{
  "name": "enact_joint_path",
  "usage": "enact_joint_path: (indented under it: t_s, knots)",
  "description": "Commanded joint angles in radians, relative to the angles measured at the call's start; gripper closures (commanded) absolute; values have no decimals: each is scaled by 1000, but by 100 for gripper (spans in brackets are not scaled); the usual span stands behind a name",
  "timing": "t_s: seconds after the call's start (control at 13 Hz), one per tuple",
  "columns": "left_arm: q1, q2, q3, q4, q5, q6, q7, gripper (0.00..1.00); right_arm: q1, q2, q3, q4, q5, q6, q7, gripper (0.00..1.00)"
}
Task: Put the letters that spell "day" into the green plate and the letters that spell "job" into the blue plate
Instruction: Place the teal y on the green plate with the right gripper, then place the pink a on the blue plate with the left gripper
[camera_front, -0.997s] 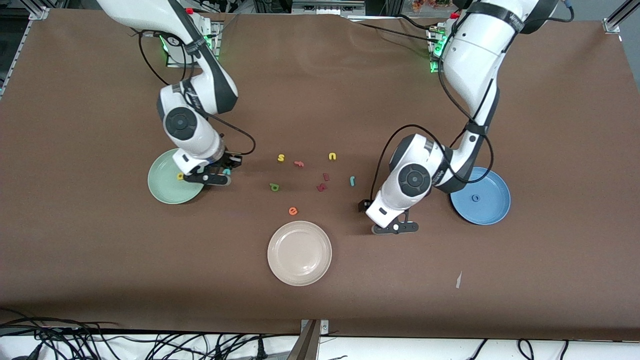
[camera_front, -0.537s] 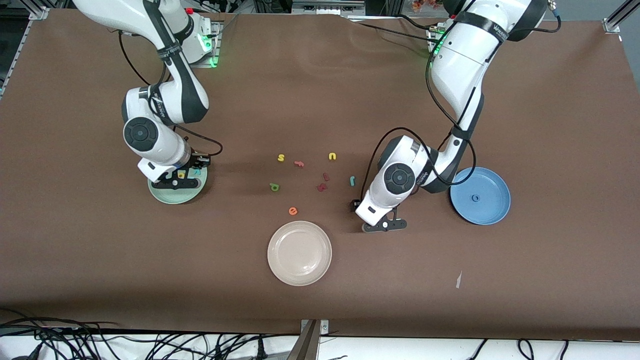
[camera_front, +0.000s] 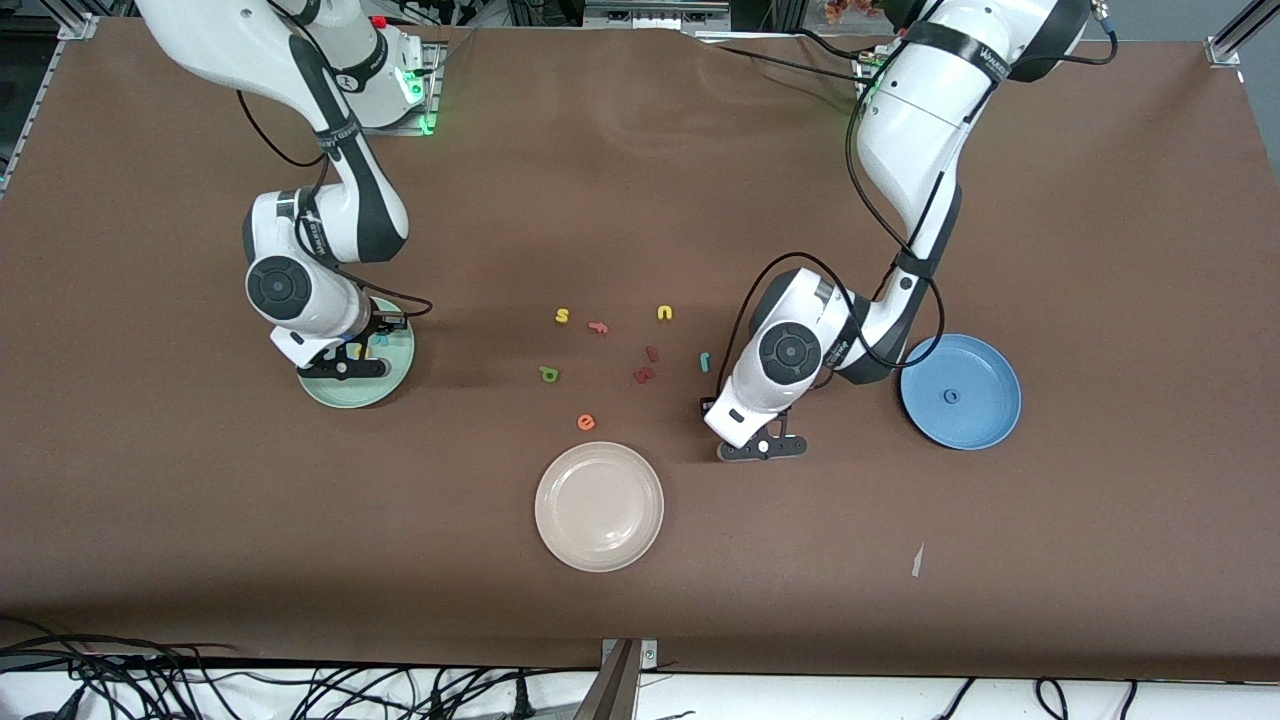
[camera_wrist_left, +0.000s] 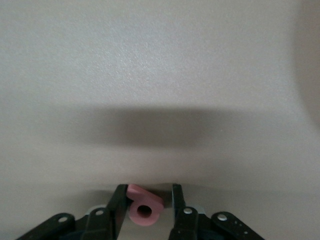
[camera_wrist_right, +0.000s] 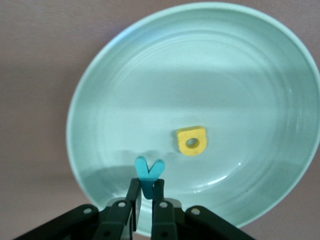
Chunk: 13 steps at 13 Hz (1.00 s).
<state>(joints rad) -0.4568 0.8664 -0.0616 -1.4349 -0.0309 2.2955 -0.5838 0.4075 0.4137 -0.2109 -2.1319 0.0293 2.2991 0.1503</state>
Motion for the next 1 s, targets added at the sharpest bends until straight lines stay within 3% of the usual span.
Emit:
enact_joint_path:
  t_s: [0.0,0.23,0.46,0.69,0.92]
  knots:
    - [-13,17,12,24,40,-8,-8,66,-6,-9,2,6,9,0,-18,0]
    - [-13,16,12,22,42,-10,-7,76,13,-13,15,68,30,-36,6,0]
    - [1,-1,14,27,42,-48,-1,83,39,2,100,156,112,-64,165,0]
    - [52,-75,16,22,42,-183,100,85,63,129,160,248,119,89,292,0]
    - [127,-142,19,-13,48,-307,276,85,166,189,162,274,106,192,588,0]
